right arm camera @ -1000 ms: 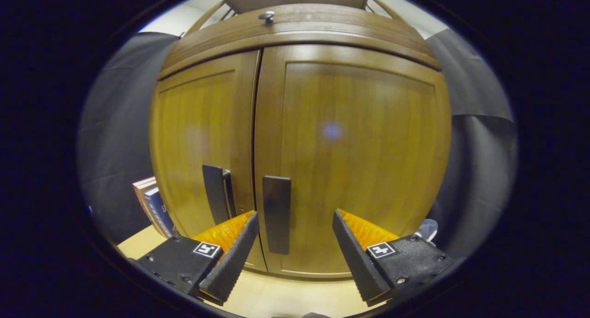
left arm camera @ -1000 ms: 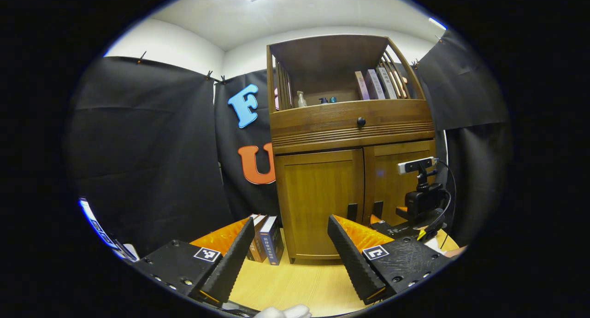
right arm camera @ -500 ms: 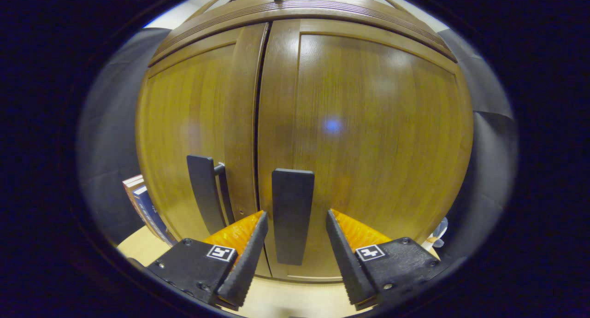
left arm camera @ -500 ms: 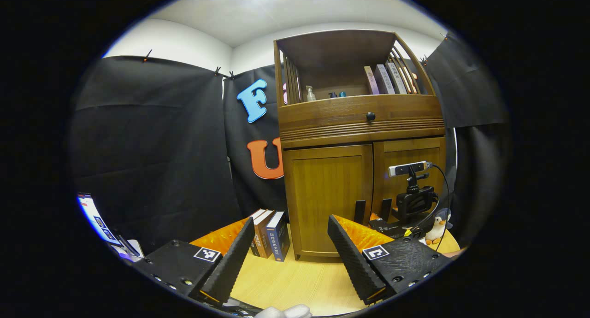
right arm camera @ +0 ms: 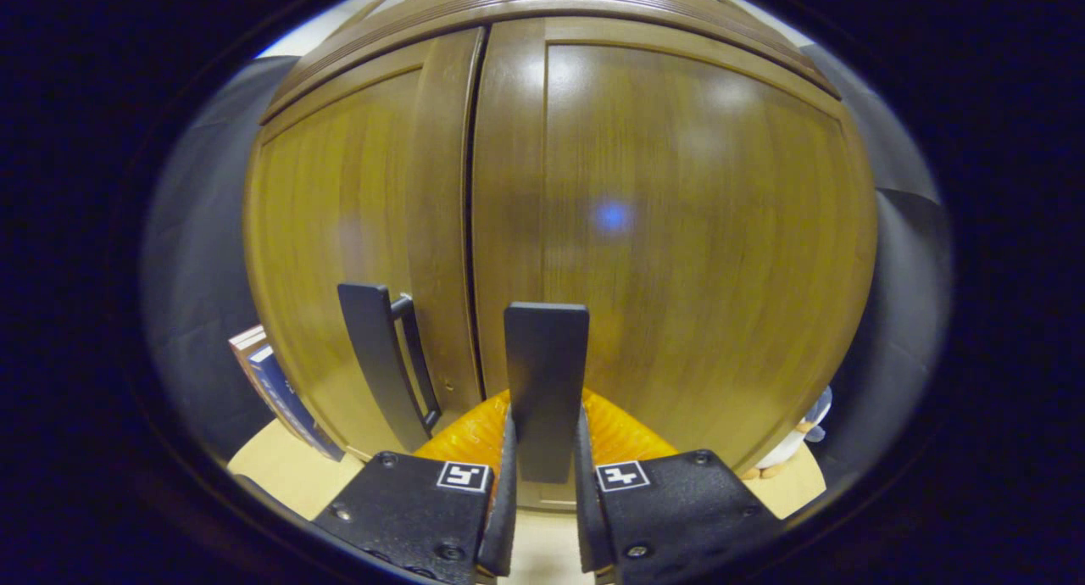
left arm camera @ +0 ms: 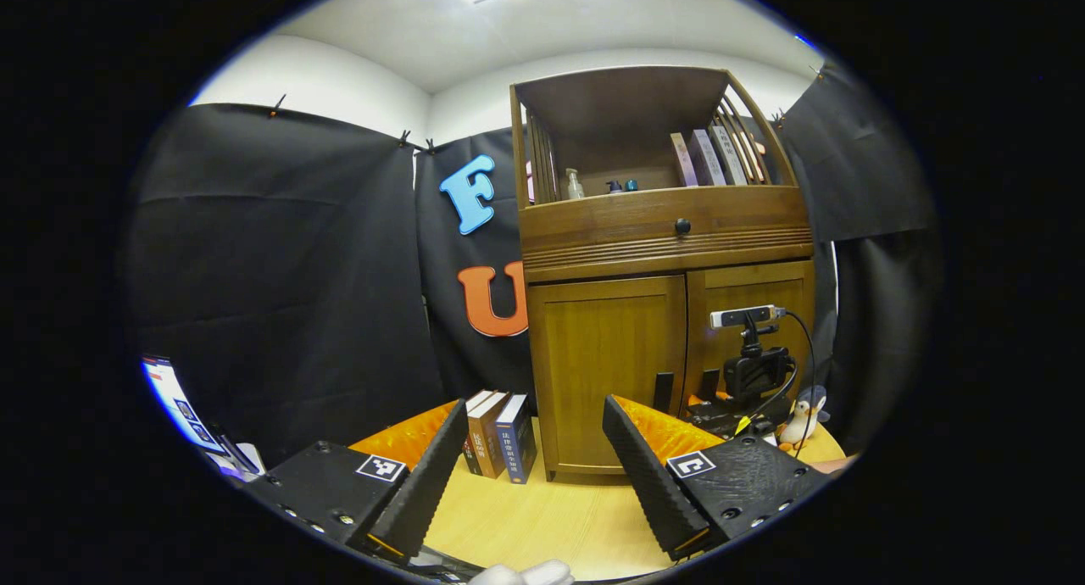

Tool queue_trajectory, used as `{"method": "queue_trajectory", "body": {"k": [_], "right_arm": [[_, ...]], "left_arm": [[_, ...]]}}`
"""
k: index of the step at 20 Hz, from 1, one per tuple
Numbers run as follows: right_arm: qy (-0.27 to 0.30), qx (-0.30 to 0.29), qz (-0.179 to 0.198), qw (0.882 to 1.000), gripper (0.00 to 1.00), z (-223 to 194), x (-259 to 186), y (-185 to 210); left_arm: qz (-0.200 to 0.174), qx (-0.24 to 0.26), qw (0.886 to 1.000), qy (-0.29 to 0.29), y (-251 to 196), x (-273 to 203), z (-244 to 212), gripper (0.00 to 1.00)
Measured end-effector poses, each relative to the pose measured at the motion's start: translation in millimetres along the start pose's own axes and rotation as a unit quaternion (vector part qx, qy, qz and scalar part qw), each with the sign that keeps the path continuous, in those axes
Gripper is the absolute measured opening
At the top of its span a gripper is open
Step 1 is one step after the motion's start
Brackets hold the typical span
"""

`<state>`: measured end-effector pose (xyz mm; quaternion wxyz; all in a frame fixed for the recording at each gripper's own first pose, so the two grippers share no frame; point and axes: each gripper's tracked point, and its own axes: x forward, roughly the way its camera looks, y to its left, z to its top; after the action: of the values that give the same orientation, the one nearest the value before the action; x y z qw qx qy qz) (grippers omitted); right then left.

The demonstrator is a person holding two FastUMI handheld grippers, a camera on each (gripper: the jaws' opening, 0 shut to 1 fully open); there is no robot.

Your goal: Open the right door of the double-door shoe cabinet with the right hand, and open the left door with the left hand.

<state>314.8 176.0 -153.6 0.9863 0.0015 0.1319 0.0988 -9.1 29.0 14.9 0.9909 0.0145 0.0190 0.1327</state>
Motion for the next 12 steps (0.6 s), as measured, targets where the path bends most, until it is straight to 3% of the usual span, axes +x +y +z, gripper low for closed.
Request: {"method": "queue_trajectory", "body": {"k": [7, 12], "right_arm": [[0.008, -0.025, 0.042, 0.999, 0.31, -9.3, -33.0, -2.5], [0.012, -0.030, 0.049, 0.998, 0.31, -19.6, -61.0, -8.2]], "left_arm": [[-0.017, -0.007, 1.000, -0.003, 0.3, -14.2, -6.9, 0.96], [-0.034, -0.006, 0.999, -0.006, -4.5, -21.9, -8.5, 0.96]]}}
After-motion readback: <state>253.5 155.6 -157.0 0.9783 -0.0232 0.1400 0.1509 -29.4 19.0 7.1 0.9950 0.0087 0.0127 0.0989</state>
